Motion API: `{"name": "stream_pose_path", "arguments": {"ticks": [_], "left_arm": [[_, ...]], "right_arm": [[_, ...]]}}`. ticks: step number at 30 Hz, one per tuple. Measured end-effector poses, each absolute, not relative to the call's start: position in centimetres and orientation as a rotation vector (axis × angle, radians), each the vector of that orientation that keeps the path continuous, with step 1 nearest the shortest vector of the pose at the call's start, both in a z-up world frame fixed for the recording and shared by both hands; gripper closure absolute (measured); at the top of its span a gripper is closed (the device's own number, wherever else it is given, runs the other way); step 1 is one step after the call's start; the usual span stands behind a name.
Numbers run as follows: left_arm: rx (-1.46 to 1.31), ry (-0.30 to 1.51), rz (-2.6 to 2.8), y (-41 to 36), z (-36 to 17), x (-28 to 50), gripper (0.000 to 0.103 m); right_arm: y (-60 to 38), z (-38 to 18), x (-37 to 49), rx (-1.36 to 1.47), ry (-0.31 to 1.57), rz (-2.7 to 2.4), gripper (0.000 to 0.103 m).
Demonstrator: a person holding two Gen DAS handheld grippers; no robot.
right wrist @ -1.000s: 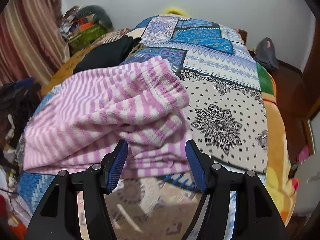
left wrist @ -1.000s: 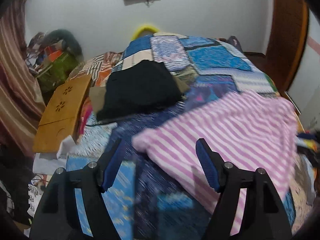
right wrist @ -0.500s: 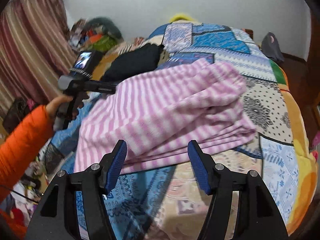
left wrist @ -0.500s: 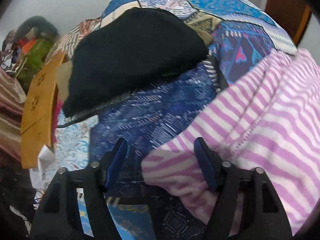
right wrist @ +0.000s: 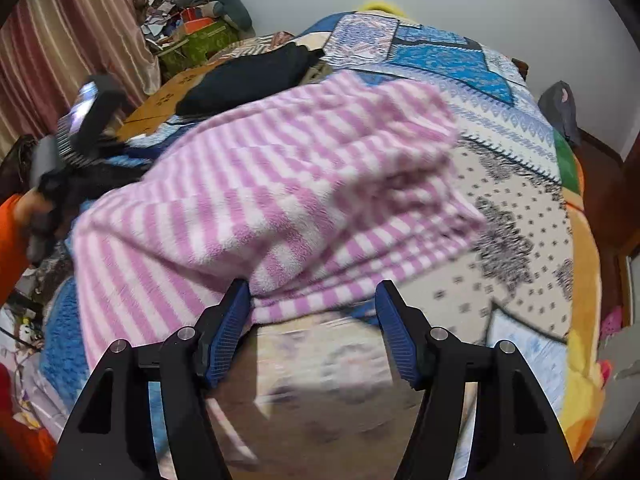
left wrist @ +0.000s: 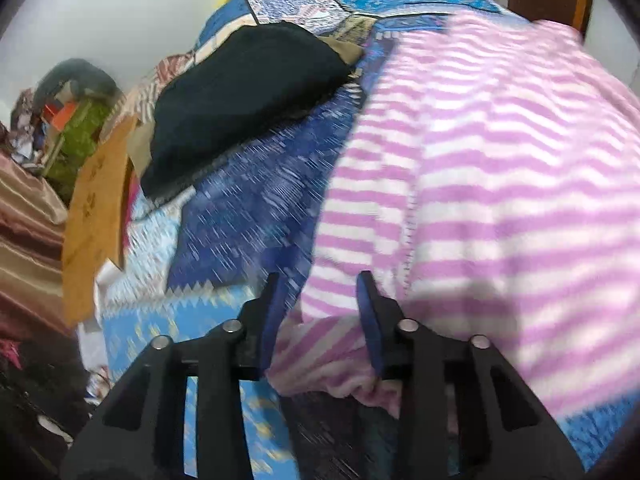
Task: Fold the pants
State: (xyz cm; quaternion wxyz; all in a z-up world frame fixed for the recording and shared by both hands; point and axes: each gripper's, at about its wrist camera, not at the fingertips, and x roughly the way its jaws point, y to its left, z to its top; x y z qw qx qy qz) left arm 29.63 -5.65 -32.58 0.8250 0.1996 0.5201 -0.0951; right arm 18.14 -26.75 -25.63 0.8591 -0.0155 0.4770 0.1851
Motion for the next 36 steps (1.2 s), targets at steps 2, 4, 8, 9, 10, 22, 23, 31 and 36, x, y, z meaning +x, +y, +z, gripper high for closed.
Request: {"name": "stream_pose_path", "arguments": {"ticks": [2, 4, 8, 9, 10, 22, 23, 31, 36], "left_arm": [[0.410, 1.108, -0.186, -5.7, -32.4, 28.2, 0.073], [0.372, 1.110, -0.170, -5.8, -31.9, 26.9, 0.075], [0.283, 1.120, -0.186, -6.3, -31.0, 24.9, 0.086], [0.281, 1.117, -0.185, -6.6, -30.9, 24.6, 0.089], [0.281, 1.115, -0.183, -7.0, -30.9, 24.3, 0.091], [0.175, 1.122, -0.238, -7.3, -29.0, 22.4, 0.095], [0.149, 1.125, -0.244, -6.5, -28.5, 22.6, 0.093], [0.030, 1.050, -0.337, -4.1, -23.5, 22.6, 0.092], [0.028, 1.040, -0.463, -6.8, -23.9, 21.2, 0.092]], "right_arm": [[-27.4, -25.9, 18.8, -0.096, 1.000, 0.340, 0.043], [-28.1, -26.2, 19.4, -0.132, 1.001, 0.336, 0.043], [-29.7, -26.5, 20.8, -0.135, 1.004, 0.327, 0.044], [-30.0, -26.5, 21.0, -0.138, 1.003, 0.319, 0.044], [-30.3, -26.4, 21.0, -0.132, 1.002, 0.315, 0.044], [-31.4, -20.7, 16.0, -0.036, 0.864, 0.293, 0.044], [-31.2, -19.9, 15.3, -0.024, 0.838, 0.298, 0.044], [-27.7, -17.9, 12.4, 0.060, 0.750, 0.401, 0.044], [-24.4, -19.8, 12.0, 0.044, 0.809, 0.483, 0.067]]}}
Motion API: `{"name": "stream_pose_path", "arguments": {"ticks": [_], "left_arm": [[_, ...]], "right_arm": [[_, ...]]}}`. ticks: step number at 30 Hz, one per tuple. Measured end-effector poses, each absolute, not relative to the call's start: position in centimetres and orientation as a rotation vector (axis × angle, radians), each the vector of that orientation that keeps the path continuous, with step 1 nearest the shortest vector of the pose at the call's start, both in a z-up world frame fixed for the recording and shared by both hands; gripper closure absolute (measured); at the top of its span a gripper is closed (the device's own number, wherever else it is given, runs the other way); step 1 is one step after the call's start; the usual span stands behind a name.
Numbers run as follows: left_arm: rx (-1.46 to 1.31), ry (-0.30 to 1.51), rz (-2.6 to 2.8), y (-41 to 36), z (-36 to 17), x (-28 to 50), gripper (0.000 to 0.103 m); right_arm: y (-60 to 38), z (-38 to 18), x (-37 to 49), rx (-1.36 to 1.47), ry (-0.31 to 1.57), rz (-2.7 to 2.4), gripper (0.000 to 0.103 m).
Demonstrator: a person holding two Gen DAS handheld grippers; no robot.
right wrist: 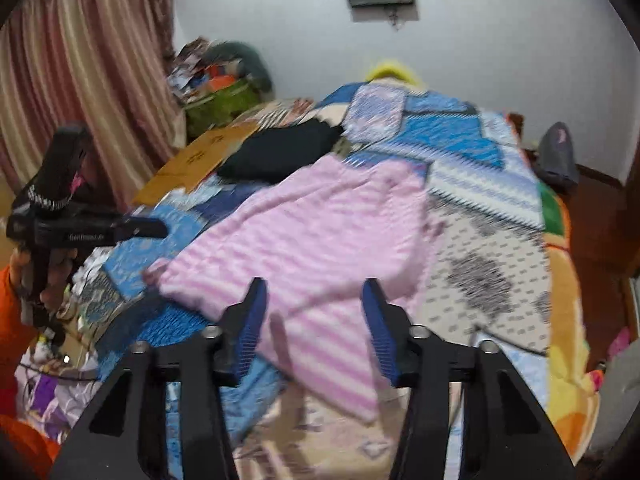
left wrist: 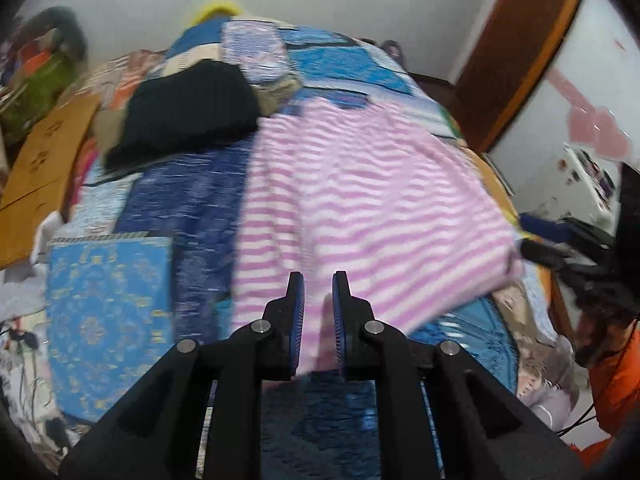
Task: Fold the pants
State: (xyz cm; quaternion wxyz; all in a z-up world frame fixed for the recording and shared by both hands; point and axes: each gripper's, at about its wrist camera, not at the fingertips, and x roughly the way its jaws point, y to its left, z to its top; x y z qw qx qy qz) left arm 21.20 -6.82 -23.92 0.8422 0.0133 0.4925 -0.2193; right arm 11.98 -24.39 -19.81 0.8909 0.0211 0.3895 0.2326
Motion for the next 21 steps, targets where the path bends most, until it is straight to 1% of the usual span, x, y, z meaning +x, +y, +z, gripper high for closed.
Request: {"name": "stream_pose_path", "arguments": {"ticks": [4, 10, 12, 13, 16, 18, 21], "left_arm": [[0.071, 1.079, -0.474, -9.0, -26.7, 21.1, 0.092], [0.252, 1.007, -0.323, -9.1, -28.2, 21.5, 0.090], [0.277, 1.000, -0.293, -8.4, -28.6, 21.8, 0.070], [0.270, 0.999, -0.283, -8.0, -28.7, 22.0, 0.067], [0.267, 1.004, -0.281, -7.2, -28.7, 22.1, 0.063], [0.292, 0.999, -0.271, -7.2, -28.8, 22.2, 0.057], [0.353, 0.987, -0.216, -7.0, -28.8, 22.8, 0.058]], "right_arm": [[-23.5, -22.2, 12.1, 0.000, 0.855, 0.479, 0.071], [-25.0, -23.4, 11.4, -0.037, 0.888, 0.467, 0.072], [-25.3, -23.7, 10.9, -0.061, 0.890, 0.469, 0.072], [-25.3, -23.6, 10.7, -0.075, 0.892, 0.467, 0.072], [-25.9, -23.6, 10.2, -0.127, 0.906, 0.438, 0.074], [-27.2, -24.3, 10.1, -0.136, 0.944, 0.395, 0.074], [-29.4, -24.6, 10.1, -0.090, 0.978, 0.359, 0.074]]}}
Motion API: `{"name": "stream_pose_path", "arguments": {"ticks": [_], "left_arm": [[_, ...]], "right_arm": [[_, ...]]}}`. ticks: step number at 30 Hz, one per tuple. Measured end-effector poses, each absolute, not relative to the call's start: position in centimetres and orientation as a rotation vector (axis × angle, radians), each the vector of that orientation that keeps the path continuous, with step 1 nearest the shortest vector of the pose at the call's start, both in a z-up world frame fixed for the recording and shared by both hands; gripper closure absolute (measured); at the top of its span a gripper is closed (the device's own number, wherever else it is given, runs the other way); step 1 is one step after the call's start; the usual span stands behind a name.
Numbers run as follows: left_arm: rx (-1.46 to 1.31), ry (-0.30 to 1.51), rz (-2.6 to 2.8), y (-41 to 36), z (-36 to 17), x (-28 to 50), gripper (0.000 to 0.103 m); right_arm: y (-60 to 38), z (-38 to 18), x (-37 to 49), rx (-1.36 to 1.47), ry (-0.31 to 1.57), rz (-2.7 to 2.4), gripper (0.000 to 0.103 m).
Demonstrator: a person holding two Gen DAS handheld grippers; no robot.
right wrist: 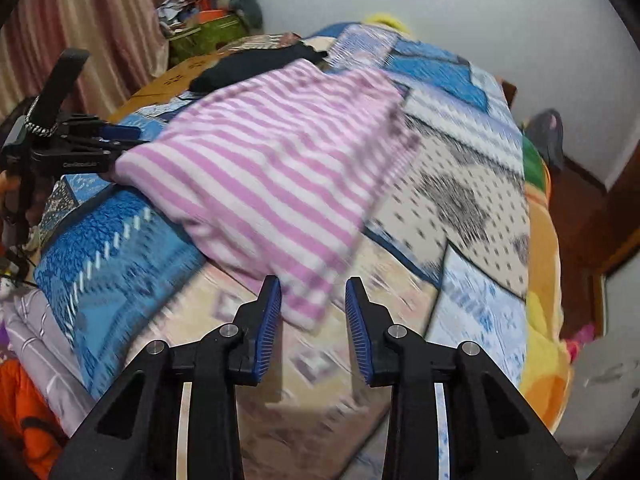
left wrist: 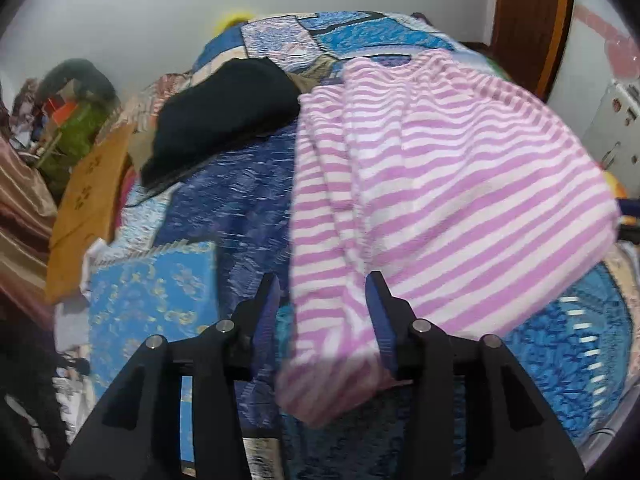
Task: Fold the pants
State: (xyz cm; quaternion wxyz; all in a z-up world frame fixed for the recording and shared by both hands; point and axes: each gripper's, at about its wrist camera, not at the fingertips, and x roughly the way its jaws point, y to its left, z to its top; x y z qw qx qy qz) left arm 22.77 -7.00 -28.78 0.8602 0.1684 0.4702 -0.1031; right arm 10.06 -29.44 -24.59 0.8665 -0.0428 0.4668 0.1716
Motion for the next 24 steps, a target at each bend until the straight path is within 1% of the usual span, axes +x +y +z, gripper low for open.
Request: {"name": "stream_pose_path", "arguments": {"ticks": [2, 5, 9, 10, 12, 13, 15, 19, 24], "left_arm": [[0.393, 1.004, -0.156, -6.3, -29.1, 23.3, 0.063], [0.302, 1.059, -0.165, -4.2, -28.9, 24.7, 0.063], [0.269, 0.983, -0.187, -3.9, -26.0, 25.6, 0.063], [0.261, 0.962, -0.200, -4.2, -25.2, 25.8, 0.063], [0.249, 0.932, -0.240, -5.2, -23.8, 26.6, 0.062], [0.249, 0.916, -0.262, -5.9, -23.2, 27.2, 0.061], [0.255, 0.895, -0.289, -7.4, -22.7, 28.2, 0.056], [0.231, 0.910, -0.355, -9.8, -23.2, 31.1, 0.055], [0.165, 1.020, -0.423, -11.9, -26.6, 34.6, 0.055]], "right_arm": [[-30.3, -24.5, 10.2, -0.143, 0.988, 0.280, 0.075], [-31.9, -23.6, 10.4, -0.092, 0.979, 0.263, 0.076], [-32.4, -21.3, 11.8, -0.040, 0.912, 0.257, 0.076], [-32.2, -20.7, 12.5, -0.029, 0.891, 0.261, 0.075], [-31.8, -20.1, 13.8, -0.003, 0.861, 0.276, 0.065], [-31.6, -19.8, 14.5, 0.010, 0.846, 0.285, 0.063], [-31.0, -19.5, 15.5, 0.022, 0.822, 0.298, 0.059], [-29.9, -19.8, 18.4, 0.044, 0.800, 0.328, 0.058], [-29.2, -21.9, 21.6, 0.061, 0.831, 0.334, 0.058]]}}
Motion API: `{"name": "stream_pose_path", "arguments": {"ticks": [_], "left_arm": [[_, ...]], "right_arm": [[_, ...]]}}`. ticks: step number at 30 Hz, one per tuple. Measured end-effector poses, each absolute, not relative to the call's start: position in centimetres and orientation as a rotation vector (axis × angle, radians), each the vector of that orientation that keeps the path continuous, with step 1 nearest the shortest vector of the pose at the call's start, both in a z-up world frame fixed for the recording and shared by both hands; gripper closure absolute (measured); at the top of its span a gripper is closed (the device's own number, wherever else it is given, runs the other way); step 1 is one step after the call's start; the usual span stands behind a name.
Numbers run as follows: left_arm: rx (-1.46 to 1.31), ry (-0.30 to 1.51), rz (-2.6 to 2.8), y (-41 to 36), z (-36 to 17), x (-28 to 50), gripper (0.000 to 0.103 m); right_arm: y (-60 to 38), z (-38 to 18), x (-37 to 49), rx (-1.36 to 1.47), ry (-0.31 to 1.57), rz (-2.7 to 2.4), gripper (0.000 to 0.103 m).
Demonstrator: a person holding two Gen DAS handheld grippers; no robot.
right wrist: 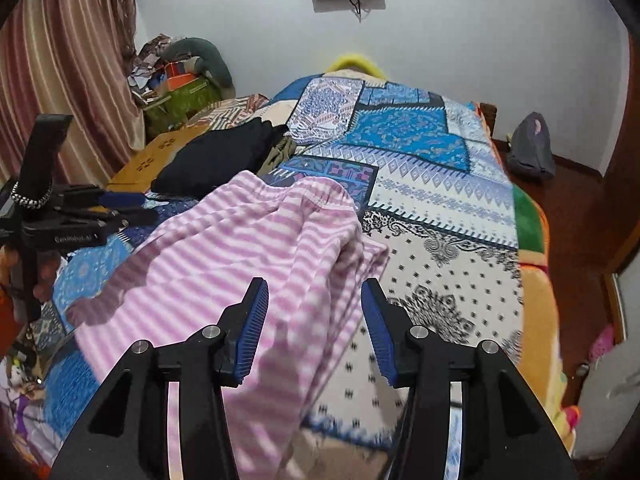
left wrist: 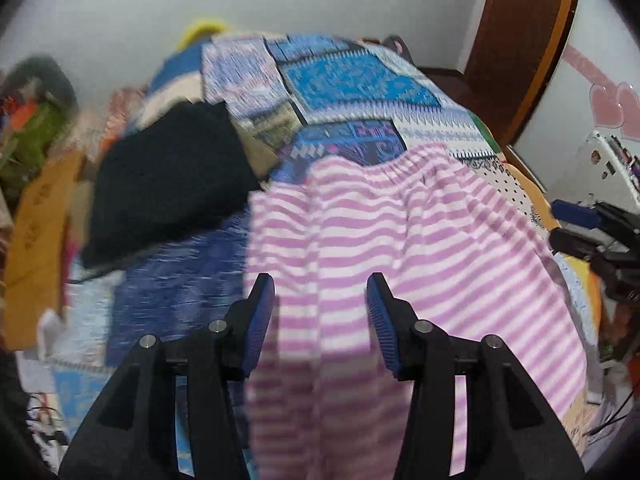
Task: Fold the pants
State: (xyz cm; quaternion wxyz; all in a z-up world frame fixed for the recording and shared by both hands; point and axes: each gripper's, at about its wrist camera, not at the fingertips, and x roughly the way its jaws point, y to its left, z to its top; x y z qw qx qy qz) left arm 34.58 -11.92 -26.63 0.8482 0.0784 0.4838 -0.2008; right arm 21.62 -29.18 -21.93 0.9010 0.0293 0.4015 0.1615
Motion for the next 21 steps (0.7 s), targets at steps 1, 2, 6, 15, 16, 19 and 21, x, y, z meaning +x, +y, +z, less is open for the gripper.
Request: {"name": "stream_pose_path", "arguments": {"ticks": [1, 2, 6, 15, 16, 19, 21], "left_arm": [[0.156, 1.038, -0.431, -12.2, -27.2, 35.1, 0.055], [0.150, 1.053, -0.435, -12.4, -27.9, 35.7, 0.055], [0.116, 1.089, -0.450, -12.8, -29.5, 37.3, 0.066], [0.104, 1.011, -0.384, -11.5, -27.6, 38.3, 0.096], [0.082, 1.016, -0.376, -11.0, -27.7, 38.7, 0.096], [0.098, 1.047, -0.337, -10.5, -28.8, 39.7, 0.096], [0.109, 1.063, -0.346, -10.3, -29.0, 39.8, 0.094]], "right_arm": [[-29.1, -22.5, 22.2, 0.069, 0.844, 0.332, 0.058], [-29.2, -23.2, 22.8, 0.086, 0.860, 0.335, 0.058], [-29.3, -25.4, 24.7, 0.178, 0.918, 0.391, 0.058], [-28.2, -25.0, 24.9, 0.101, 0.859, 0.386, 0.096], [-28.3, -25.2, 25.1, 0.095, 0.861, 0.370, 0.096], [-29.2, -26.0, 25.8, 0.087, 0.885, 0.312, 0.098], [-30.0, -25.9, 25.9, 0.112, 0.904, 0.302, 0.098]]}}
